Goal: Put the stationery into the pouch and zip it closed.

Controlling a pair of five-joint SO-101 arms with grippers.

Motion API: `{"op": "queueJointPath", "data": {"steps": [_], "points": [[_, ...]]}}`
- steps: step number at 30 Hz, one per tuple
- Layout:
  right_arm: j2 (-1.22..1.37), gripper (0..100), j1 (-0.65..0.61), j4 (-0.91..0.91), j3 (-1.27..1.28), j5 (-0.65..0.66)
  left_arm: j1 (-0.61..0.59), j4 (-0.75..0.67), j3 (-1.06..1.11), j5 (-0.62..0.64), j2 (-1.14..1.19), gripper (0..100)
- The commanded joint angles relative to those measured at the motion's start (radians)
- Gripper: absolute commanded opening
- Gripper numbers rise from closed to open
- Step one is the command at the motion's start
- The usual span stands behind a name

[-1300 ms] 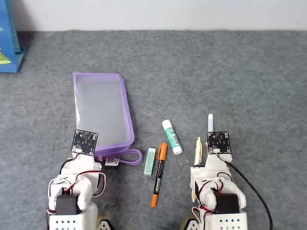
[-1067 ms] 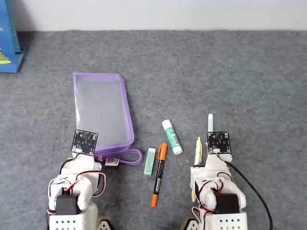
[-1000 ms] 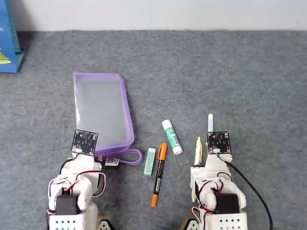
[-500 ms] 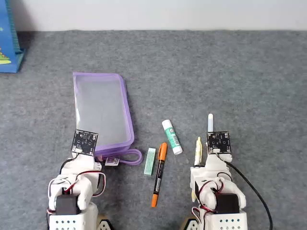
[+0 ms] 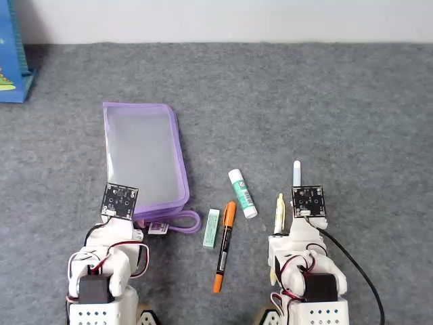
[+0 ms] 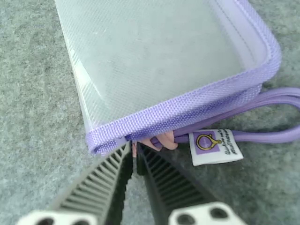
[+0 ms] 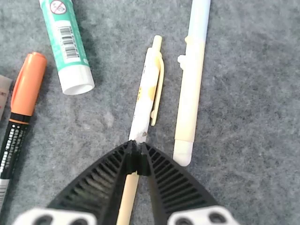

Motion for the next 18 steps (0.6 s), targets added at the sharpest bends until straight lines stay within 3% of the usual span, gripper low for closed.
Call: {"op": "queueJointPath", "data": {"steps": [1,14,18], "points": [[-0.010,0.9,0.005,0.002,0.018,0.000,-0.002,0.005,-0.012,-0.003,-0.015,1],[-0.010,1.2,0.004,0.002,0.018,-0.002,-0.006,0.005,-0.036,-0.008,-0.015,2],[-0.008,0.9,0.002,0.002,0.018,-0.005,-0.167,0.023,-0.145,-0.009,-0.015,2]]}}
